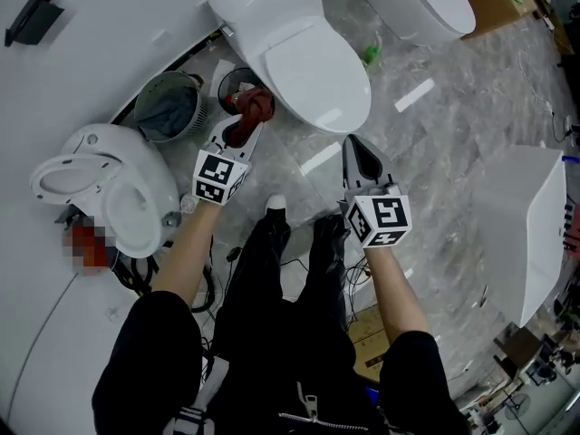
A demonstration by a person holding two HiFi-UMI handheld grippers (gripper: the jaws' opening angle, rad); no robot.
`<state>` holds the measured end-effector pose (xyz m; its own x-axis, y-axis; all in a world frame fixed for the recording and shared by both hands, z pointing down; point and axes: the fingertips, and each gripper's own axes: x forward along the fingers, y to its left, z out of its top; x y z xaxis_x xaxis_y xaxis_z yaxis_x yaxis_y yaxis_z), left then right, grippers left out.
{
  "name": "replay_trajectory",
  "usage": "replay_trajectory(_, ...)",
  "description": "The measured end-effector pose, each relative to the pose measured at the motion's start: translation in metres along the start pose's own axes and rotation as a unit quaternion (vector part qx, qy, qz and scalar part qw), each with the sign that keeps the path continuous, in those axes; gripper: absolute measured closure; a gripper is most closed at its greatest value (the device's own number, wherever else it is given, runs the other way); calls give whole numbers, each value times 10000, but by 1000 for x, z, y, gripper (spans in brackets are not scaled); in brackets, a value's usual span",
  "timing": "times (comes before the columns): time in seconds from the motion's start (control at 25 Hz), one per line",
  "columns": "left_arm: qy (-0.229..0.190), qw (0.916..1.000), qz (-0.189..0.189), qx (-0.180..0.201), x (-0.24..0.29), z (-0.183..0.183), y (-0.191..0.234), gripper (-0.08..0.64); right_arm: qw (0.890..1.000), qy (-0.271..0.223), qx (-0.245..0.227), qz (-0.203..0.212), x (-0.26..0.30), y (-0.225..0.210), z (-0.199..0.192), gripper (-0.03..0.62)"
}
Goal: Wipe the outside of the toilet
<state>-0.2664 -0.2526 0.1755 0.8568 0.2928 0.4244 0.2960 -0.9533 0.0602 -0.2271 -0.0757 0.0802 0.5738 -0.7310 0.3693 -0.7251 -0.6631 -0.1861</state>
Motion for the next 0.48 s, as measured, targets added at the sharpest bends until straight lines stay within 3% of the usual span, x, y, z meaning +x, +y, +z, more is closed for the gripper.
replay_trajectory(0.48, 282, 9989, 220, -313, 69, -148, 34, 488, 9960, 792, -51, 403, 76, -9, -124, 589)
